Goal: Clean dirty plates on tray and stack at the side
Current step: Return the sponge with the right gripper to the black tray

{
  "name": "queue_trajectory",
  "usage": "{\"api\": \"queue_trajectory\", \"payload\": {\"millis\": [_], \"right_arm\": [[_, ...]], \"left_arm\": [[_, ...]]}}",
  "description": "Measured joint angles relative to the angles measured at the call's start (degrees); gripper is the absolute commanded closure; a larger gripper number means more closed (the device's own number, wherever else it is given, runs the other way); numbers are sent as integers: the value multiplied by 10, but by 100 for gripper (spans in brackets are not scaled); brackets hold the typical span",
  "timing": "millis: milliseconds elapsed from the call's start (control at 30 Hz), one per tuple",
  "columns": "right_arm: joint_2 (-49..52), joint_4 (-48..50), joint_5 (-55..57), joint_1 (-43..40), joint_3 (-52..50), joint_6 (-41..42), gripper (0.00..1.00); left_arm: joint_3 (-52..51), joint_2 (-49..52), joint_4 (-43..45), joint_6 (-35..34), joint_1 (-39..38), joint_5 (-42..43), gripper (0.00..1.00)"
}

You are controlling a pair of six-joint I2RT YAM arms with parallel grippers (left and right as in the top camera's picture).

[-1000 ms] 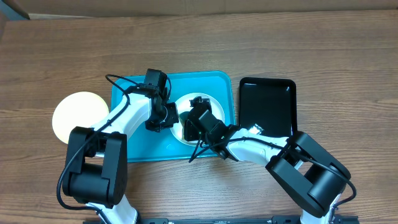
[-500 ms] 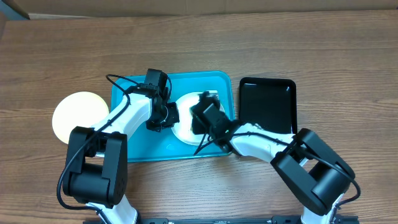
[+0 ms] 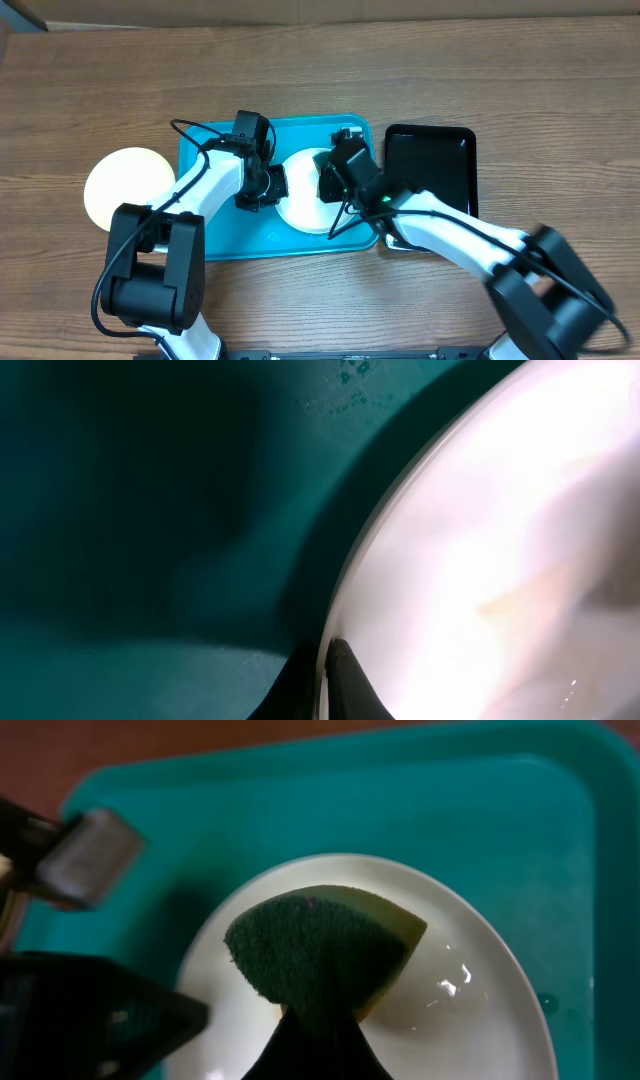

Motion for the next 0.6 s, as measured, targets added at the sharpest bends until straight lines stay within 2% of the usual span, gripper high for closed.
{"api": "queue_trajectory", "payload": {"millis": [133,267,433,467,500,600], "right_arm": [[-87,-68,-8,-8,10,-5,96],[-144,-157,-9,-52,19,-5,96],[-145,-272,-6,-149,20,-5,96],[-142,-293,-5,-169,20,-5,96],[-140,-311,-4,-189,20,-6,96],[-134,-333,-3,-229,17,-12,96]], "left_arm": [[0,0,0,0,0,0,96],[0,0,0,0,0,0,96],[0,0,0,0,0,0,96],[0,0,0,0,0,0,93],[0,0,0,0,0,0,96],[0,0,0,0,0,0,96]]}}
